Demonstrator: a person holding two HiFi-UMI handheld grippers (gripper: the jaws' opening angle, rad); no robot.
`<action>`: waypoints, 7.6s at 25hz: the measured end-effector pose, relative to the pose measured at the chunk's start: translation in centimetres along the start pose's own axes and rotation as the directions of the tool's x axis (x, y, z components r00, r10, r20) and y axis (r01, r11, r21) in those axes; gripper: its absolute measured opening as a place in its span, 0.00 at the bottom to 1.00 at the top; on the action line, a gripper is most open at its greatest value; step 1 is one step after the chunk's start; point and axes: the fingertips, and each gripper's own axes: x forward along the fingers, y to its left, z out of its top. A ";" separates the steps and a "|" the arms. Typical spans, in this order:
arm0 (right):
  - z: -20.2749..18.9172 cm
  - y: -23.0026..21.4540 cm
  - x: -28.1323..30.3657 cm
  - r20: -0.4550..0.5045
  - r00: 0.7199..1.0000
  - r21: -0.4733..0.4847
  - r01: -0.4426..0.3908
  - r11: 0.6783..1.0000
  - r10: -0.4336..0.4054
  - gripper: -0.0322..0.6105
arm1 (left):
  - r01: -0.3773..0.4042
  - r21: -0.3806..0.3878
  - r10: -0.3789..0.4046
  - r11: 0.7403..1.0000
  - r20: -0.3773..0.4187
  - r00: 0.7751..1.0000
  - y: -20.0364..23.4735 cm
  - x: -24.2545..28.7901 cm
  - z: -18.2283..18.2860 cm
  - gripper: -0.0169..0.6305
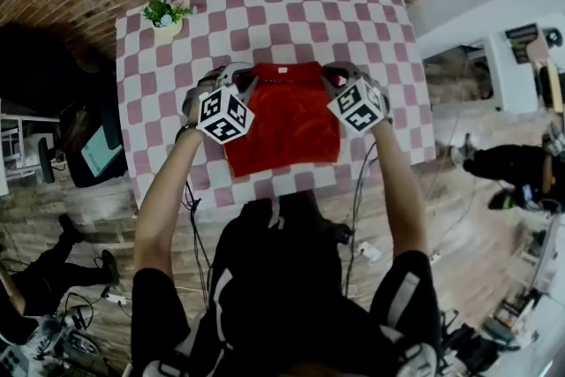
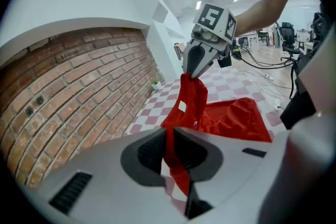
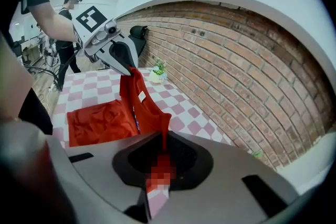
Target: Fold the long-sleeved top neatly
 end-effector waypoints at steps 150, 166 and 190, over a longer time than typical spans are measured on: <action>4.4 24.8 19.3 -0.270 0.666 -0.242 -0.746 0.620 0.695 0.28 | -0.436 -0.899 0.110 0.045 -0.429 0.896 -27.4 -2.6 -18.4 0.40; 4.0 24.7 20.0 -0.247 0.660 -0.194 -0.751 0.631 0.710 0.11 | -0.338 -0.917 0.095 0.209 -0.325 0.941 -26.9 -1.8 -18.1 0.18; -3.8 7.6 20.3 -0.060 0.899 0.201 -0.416 0.887 0.435 0.09 | -0.044 -0.677 -0.103 0.734 -0.175 0.979 -13.4 6.3 -16.5 0.15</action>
